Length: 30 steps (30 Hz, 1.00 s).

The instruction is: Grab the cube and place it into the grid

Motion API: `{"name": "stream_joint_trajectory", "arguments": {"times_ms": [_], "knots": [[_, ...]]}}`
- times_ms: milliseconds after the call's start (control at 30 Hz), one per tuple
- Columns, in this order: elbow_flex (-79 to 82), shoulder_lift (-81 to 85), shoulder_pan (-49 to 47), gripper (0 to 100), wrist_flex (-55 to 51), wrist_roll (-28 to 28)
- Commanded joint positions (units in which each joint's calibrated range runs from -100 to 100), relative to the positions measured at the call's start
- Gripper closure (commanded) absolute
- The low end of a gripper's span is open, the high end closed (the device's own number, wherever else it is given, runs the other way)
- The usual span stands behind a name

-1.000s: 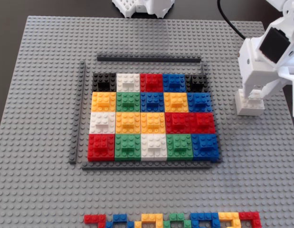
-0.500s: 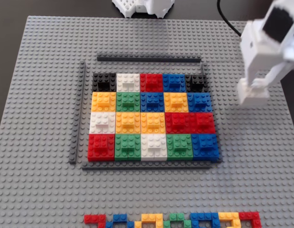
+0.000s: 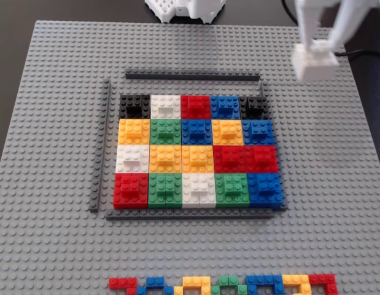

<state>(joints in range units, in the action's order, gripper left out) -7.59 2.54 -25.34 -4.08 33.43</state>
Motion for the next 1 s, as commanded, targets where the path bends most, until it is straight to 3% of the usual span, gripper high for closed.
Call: {"name": "stream_joint_trajectory", "arguments": {"times_ms": [0,400,967], "knots": [[8.72,12.07,3.20,98,1.59,2.10],[30.56,21.10,8.50,98,4.81,4.44],[44.52,21.88,7.69,98,11.70,4.00]]}}
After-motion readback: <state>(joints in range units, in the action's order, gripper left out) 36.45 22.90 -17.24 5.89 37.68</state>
